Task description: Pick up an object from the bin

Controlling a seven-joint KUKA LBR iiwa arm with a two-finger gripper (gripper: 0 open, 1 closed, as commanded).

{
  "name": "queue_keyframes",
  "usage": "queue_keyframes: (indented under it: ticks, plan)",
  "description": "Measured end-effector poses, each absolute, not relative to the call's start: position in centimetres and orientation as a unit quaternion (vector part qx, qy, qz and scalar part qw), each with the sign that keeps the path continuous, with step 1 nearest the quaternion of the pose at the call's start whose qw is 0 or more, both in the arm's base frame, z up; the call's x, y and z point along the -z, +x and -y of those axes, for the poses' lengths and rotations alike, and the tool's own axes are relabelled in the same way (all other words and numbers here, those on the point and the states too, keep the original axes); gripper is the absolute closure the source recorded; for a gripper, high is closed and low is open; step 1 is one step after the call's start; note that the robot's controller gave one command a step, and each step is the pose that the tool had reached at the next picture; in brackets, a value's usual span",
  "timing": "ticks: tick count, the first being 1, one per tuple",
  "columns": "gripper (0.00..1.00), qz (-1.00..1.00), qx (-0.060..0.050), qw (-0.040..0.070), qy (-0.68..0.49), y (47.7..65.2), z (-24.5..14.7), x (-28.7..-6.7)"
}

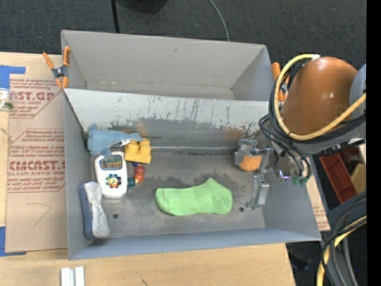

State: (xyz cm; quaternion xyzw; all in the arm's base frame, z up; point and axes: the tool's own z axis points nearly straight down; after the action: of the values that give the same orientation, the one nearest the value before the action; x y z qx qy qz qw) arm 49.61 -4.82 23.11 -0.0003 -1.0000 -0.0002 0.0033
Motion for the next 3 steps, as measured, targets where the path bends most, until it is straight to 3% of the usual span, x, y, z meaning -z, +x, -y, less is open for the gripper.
queue_keyframes:
  ticks: [1,3]
  plan:
    - [0.00,1.000,0.000,-0.001,0.000,49.7,4.8,-23.6]
    - [0.00,1.000,0.001,0.000,-0.004,49.8,-0.1,-14.2]
